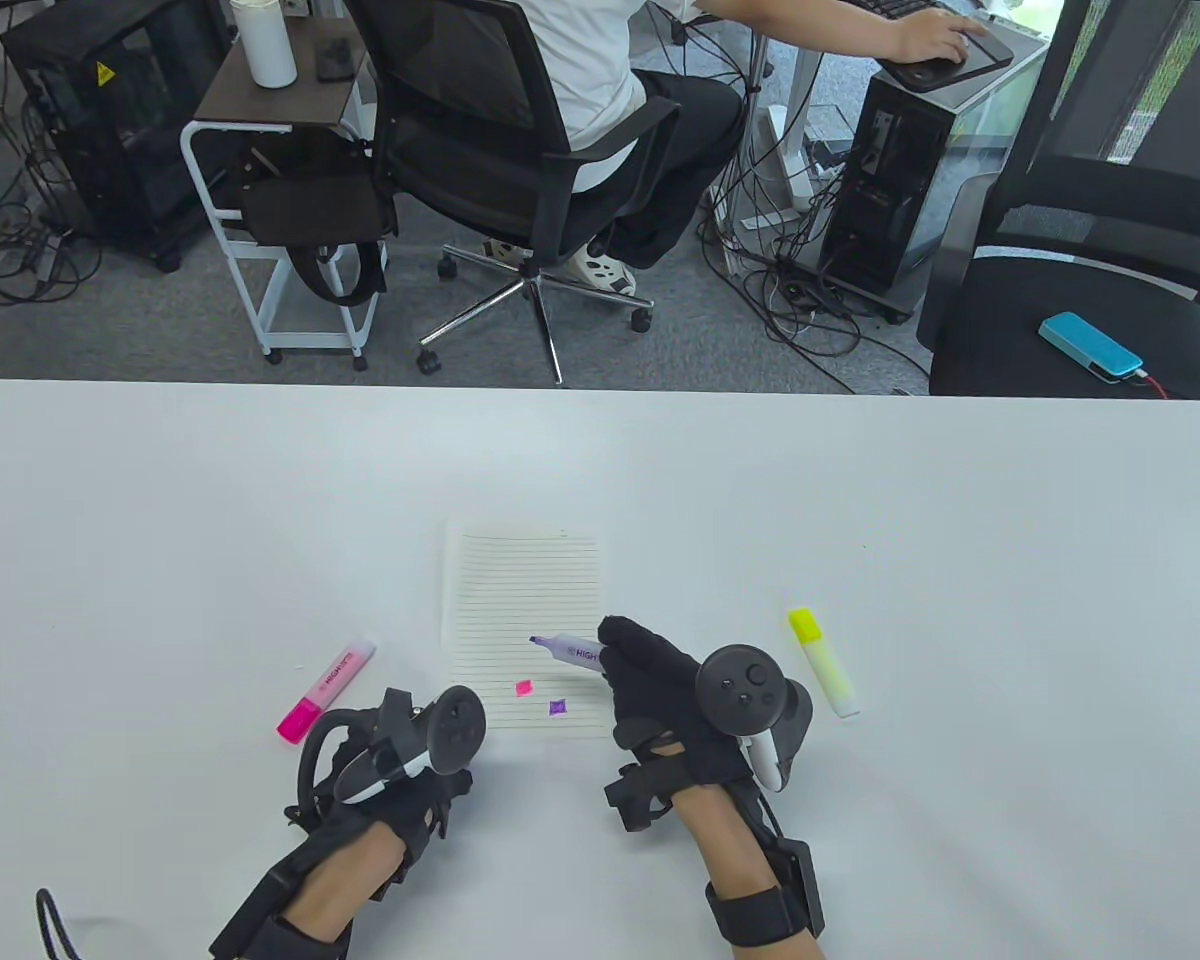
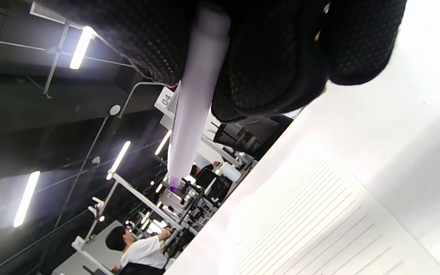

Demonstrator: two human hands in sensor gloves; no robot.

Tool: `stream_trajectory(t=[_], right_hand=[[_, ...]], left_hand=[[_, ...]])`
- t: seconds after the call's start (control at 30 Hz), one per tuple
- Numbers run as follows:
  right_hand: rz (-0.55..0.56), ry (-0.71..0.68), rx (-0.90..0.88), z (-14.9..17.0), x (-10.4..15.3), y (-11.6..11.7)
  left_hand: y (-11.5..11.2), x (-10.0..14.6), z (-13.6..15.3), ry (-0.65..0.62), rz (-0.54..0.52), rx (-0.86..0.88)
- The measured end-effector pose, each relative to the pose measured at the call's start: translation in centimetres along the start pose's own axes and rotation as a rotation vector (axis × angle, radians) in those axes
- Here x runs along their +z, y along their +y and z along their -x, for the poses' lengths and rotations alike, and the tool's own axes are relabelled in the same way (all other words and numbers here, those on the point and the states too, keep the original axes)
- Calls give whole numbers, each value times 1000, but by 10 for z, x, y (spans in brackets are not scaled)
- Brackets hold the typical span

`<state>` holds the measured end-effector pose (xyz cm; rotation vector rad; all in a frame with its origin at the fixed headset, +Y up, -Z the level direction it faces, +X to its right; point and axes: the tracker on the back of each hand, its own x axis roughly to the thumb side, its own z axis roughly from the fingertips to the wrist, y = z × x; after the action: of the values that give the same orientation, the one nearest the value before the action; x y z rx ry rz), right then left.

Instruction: Apply highlighter ink on paper

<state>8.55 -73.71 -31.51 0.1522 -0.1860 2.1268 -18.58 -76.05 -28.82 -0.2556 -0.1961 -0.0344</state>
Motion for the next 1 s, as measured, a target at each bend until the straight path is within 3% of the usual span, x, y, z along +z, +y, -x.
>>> stream_trajectory(t=[0.07, 0.13, 0.23, 0.33, 0.5, 0.6, 1.0], right_hand=[[2, 0, -14, 0, 0, -1], [-3, -2, -33, 0, 0, -3], [-22, -16, -85, 0, -1, -2], [-62, -47, -149, -2, -2, 1], [-133, -103, -230, -8, -1, 7], [-162, -145, -230, -13, 0, 10], [-258, -195, -212, -18, 1, 20]], left_hand=[[4, 3, 6, -5, -21, 51], [12, 6, 17, 3, -108, 174], [24, 13, 45, 69, -271, 478], [25, 16, 71, 89, -335, 774], [5, 8, 91, 31, -255, 1450], [-1, 3, 87, -70, -149, 1548], [3, 2, 64, -163, -134, 1475]])
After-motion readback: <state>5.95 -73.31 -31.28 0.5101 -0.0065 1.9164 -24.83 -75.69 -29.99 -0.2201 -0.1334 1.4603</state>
